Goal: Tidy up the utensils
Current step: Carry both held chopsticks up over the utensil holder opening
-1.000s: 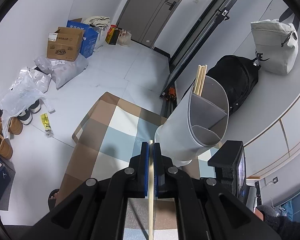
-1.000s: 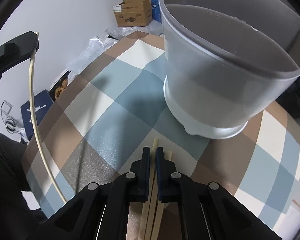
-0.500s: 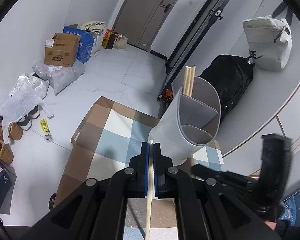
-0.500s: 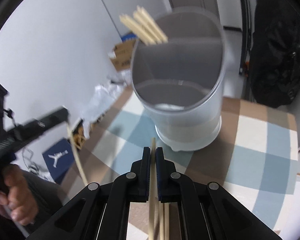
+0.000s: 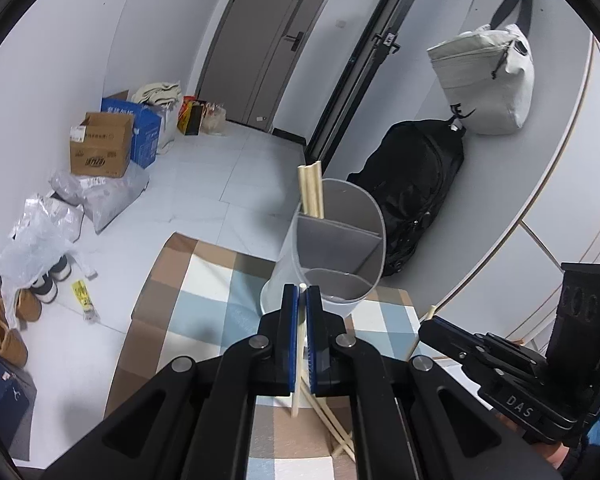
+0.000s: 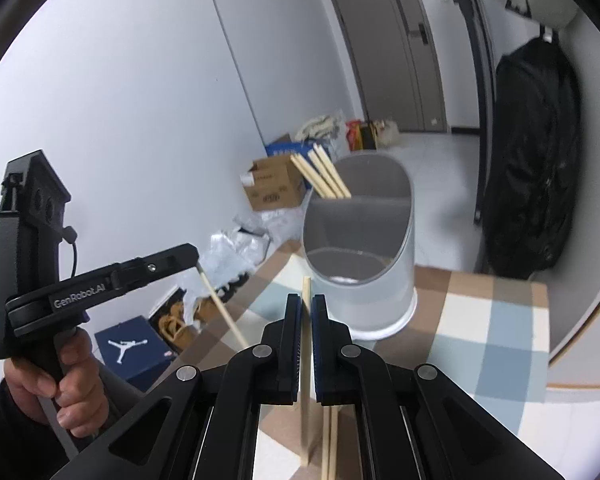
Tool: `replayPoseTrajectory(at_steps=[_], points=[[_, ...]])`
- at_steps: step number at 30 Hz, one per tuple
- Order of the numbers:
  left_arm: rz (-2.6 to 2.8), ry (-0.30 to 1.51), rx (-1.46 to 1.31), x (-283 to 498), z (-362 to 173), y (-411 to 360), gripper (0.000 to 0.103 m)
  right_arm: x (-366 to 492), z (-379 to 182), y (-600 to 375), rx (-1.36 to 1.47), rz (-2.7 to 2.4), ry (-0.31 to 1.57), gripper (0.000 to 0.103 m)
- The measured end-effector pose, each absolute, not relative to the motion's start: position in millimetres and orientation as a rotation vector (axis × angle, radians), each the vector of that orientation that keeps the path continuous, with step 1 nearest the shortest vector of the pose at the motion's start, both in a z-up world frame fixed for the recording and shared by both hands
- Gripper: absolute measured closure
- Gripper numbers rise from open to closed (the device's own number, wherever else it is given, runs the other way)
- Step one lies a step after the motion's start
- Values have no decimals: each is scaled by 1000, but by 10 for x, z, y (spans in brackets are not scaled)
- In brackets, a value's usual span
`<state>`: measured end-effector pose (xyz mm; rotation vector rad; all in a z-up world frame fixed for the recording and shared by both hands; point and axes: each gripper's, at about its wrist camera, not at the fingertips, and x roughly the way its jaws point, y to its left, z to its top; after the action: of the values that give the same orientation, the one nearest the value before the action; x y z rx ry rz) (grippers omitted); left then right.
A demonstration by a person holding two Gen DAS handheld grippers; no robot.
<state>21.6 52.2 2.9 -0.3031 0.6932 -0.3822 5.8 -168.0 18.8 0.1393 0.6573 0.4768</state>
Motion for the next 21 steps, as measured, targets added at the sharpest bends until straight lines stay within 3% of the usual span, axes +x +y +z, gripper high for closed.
replayPoseTrajectory(at_steps=[21], points=[[-375, 662, -189, 237, 548, 251, 103, 51, 868, -1963, 177, 486, 467, 99]])
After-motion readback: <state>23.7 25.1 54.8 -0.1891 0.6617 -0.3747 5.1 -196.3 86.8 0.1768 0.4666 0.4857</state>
